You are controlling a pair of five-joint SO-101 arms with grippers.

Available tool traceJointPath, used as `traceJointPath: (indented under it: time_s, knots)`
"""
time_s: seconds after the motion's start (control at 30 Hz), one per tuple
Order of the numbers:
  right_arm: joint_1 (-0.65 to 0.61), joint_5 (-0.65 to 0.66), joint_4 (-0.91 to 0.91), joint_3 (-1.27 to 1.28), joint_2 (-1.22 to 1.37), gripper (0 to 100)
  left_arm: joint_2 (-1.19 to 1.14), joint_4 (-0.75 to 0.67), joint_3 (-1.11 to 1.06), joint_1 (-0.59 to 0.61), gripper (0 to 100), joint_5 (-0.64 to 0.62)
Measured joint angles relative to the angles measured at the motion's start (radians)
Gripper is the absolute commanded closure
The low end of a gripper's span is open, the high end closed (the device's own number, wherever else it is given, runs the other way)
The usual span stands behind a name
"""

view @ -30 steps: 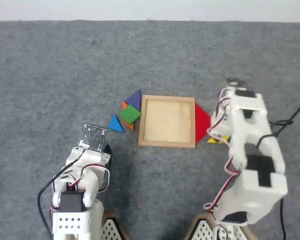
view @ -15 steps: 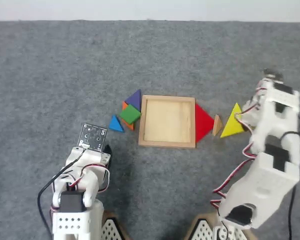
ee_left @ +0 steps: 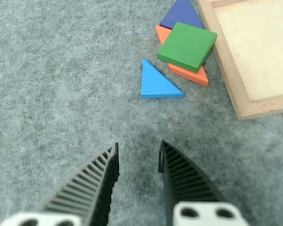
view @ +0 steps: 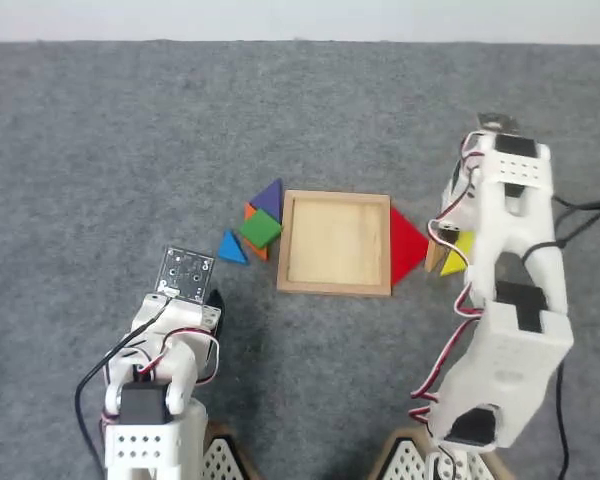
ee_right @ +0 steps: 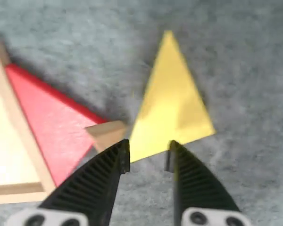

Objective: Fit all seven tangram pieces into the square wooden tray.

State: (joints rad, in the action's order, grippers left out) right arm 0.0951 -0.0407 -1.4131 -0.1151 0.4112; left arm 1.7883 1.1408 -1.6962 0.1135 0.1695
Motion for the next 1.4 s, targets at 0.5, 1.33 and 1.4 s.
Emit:
traceJointPath:
  time_s: [0.5,1.33,1.4]
  knots:
    - [0.011,-0.071,0.075,-0.015,0.167,66.9,0.0,0.0,0.0,0.0,86,0.0]
    - [0.009,0.046,0.124,-0.017,0.169,67.1,0.0,0.0,0.0,0.0,86,0.0]
    - [0.009,0.048,0.124,-0.017,0.172,67.1,0.0,0.0,0.0,0.0,86,0.0]
